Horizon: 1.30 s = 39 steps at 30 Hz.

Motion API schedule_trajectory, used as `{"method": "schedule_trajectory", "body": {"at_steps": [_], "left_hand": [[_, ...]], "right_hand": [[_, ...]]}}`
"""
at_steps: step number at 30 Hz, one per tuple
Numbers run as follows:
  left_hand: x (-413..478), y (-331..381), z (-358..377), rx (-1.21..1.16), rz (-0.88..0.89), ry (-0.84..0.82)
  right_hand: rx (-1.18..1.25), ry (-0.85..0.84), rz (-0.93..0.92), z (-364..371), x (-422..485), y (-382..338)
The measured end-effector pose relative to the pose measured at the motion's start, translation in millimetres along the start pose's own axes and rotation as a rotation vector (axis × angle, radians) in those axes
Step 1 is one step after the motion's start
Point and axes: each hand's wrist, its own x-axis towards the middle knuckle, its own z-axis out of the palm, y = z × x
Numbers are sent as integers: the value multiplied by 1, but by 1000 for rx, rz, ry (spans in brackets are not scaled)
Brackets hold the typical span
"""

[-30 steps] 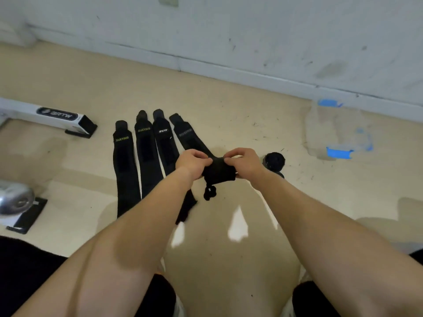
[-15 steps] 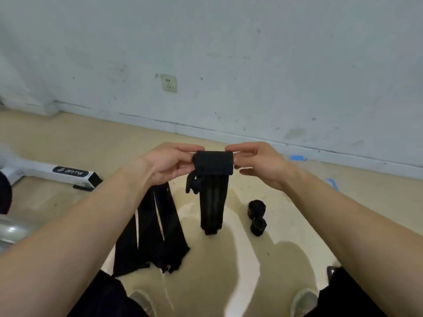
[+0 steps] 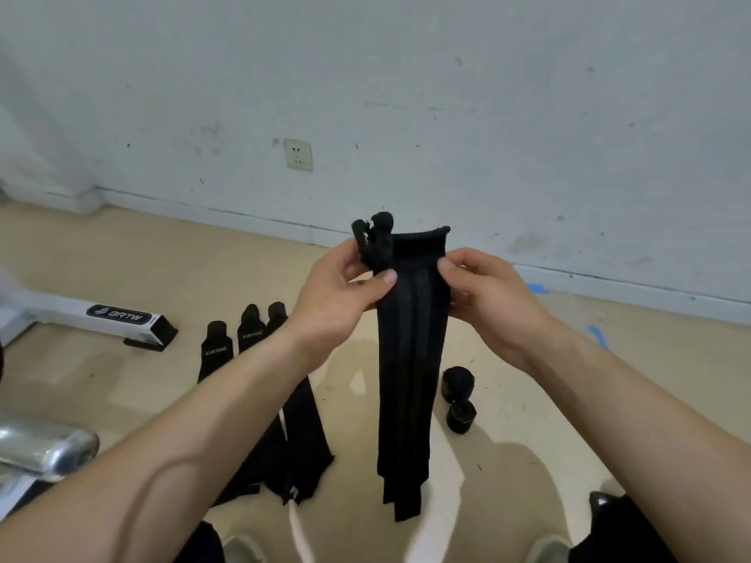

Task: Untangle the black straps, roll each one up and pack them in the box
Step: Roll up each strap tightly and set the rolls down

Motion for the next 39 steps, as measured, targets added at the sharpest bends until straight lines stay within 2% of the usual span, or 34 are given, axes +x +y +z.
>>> {"method": "schedule_trajectory", "body": {"at_steps": [11, 14, 22, 27, 39], "left_hand": [[18, -17, 3, -117, -89, -17], [23, -19, 4, -104, -94, -26], [28, -26, 2, 68, 0, 22], [29, -25, -4, 63, 46, 63], [18, -22, -7, -49, -59, 2]], "right_hand": [[-139, -57, -117, -4, 20, 14], [-152, -12, -116, -6, 25, 15], [-202, 16, -115, -4, 31, 22], [-214, 2, -105, -1, 32, 23], [-283, 37, -155, 6, 29, 19]]}}
